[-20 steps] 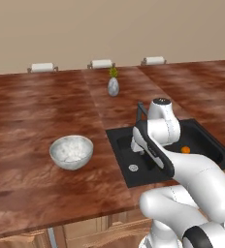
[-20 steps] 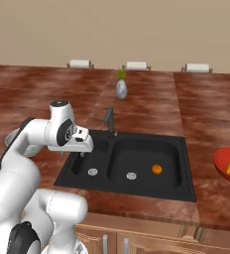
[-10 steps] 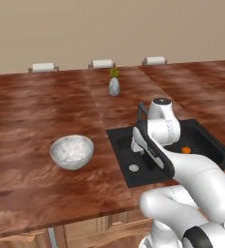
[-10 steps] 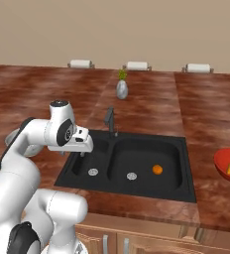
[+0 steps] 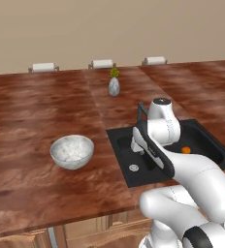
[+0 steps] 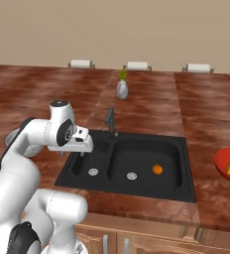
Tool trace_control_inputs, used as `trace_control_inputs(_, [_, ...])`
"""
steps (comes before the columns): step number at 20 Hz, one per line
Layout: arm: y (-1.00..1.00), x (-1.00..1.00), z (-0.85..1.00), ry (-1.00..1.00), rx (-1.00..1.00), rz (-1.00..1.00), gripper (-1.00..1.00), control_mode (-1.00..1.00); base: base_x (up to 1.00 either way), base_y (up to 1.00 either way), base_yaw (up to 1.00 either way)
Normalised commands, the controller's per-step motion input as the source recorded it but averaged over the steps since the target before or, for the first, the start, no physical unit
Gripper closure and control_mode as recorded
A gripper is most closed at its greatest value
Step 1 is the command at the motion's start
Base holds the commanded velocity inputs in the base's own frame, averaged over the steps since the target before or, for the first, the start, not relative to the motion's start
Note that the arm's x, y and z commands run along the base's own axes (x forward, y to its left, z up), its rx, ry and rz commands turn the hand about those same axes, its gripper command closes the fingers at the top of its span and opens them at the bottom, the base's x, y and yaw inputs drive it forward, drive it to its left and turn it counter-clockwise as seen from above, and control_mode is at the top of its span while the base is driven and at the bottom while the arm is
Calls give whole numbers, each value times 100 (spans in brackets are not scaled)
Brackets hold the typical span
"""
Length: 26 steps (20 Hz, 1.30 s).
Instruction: Pick the carrots from the cabinet and place them in one bowl. Pick the tangerine from the sink and place it in the other bowl.
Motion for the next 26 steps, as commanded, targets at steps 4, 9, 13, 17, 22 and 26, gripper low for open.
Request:
trace_control_inputs(4, [0, 0, 0, 0, 0, 0, -100, -100, 0, 0, 0])
trace_control_inputs(9, [-6, 0, 11, 0, 0, -9, -100, -100, 0, 0, 0])
trace_control_inputs(13, [-24, 0, 18, 0, 0, -14, -100, -100, 0, 0, 0])
trace_control_inputs(17, [-27, 0, 13, 0, 0, -20, -100, -100, 0, 0, 0])
trace_control_inputs(22, [-41, 0, 3, 3, 0, -12, -100, -100, 0, 0, 0])
trace_control_inputs(26, [-45, 0, 0, 1, 0, -4, -100, -100, 0, 0, 0])
